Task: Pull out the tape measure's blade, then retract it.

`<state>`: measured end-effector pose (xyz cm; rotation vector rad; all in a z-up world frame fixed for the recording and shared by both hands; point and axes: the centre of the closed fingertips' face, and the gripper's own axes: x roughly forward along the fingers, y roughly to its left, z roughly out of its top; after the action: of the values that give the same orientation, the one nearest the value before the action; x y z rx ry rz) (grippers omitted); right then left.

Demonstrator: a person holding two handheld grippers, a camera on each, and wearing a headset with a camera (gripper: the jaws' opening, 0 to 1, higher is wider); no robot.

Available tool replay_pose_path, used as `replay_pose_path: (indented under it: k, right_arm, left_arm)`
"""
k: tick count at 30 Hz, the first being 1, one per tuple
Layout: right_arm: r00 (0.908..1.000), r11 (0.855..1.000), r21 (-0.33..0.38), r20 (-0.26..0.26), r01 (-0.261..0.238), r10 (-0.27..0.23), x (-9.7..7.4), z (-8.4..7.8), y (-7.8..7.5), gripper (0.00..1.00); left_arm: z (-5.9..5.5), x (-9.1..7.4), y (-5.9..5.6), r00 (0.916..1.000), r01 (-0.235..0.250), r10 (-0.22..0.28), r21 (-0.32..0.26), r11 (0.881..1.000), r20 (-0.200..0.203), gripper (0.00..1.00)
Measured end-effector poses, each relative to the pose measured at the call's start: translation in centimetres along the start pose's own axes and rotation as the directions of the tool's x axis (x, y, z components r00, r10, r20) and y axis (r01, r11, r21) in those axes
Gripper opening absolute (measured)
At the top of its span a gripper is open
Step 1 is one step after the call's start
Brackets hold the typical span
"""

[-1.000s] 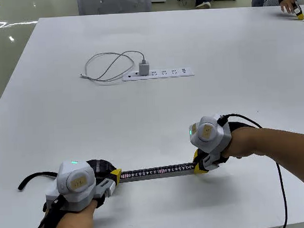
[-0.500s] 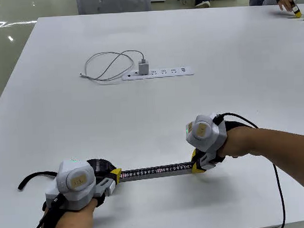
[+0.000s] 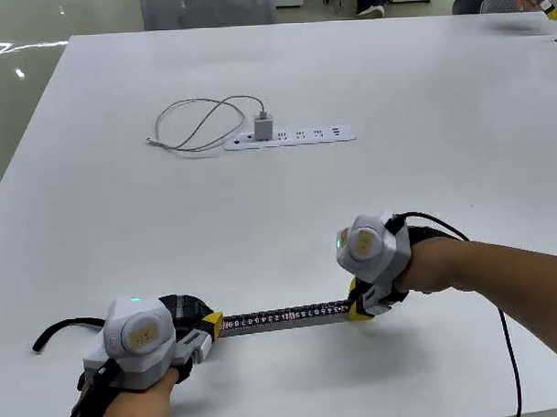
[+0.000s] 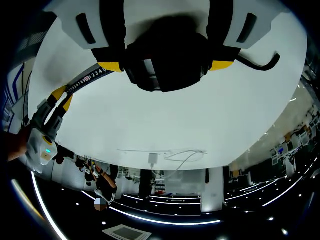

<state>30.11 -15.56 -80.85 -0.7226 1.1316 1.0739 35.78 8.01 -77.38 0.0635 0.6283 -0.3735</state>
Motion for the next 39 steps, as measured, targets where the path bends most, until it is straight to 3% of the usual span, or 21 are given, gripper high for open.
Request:
replay_pose_path:
  k: [39]
  right_arm:
    - [0.9999, 1.000, 0.003, 0.005, 0.009, -0.009, 0.6, 1.7, 0.2, 0.09]
  left_arm:
    - [0.0, -0.1, 0.0, 1.0000, 0.001, -0.001, 0.004, 1.000, -0.001, 0.61]
